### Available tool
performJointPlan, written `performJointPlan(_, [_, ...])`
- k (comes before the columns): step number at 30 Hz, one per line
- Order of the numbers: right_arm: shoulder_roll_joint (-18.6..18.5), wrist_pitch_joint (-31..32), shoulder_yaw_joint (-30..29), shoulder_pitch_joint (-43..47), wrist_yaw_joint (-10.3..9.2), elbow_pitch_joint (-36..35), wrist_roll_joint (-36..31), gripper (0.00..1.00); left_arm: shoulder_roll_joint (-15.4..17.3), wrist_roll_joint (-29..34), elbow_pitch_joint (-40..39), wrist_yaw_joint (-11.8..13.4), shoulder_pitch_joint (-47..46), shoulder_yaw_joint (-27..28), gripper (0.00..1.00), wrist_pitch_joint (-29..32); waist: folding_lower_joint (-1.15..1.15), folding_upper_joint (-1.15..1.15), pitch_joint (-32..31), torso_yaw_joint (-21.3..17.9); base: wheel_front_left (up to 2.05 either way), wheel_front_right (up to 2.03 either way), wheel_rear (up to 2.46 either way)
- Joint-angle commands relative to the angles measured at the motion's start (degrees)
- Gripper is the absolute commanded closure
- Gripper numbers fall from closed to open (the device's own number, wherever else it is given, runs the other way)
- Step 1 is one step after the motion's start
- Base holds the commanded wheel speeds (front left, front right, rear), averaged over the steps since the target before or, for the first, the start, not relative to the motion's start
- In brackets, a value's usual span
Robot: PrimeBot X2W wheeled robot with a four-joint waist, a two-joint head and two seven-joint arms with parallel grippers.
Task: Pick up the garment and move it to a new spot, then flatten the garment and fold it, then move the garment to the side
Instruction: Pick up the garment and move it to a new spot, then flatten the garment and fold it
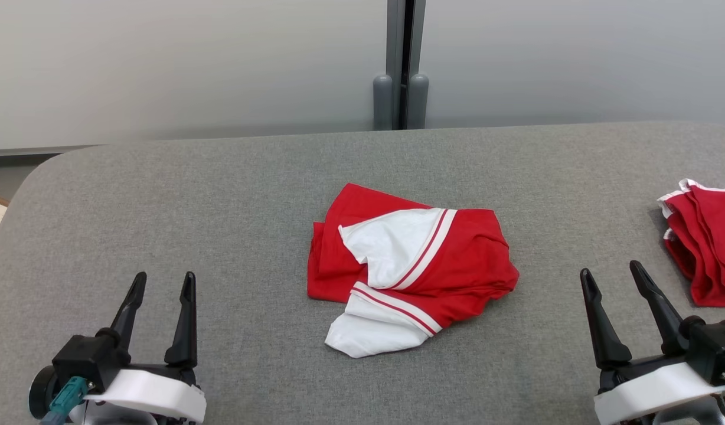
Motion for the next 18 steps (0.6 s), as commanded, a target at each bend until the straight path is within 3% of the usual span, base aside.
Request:
performJointPlan(1, [-0.34, 0.21, -0.16, 0.73, -0.02, -0.17, -0.08, 0.0, 0.45, 0.13, -0.41, 0.34, 0.84, 0.02, 0.0, 0.16, 0.0, 0.0, -0.68, 0.04, 0.0, 0.0, 0.0])
performJointPlan(18, [-0.29, 1.65, -0.78, 1.81, -0.02, -2.39, 0.28, 0.0, 1.16, 0.71, -4.48, 2.28, 3.72, -1.08, 0.0, 2.02, 0.0, 0.0, -0.98, -0.06, 0.0, 0.0, 0.0])
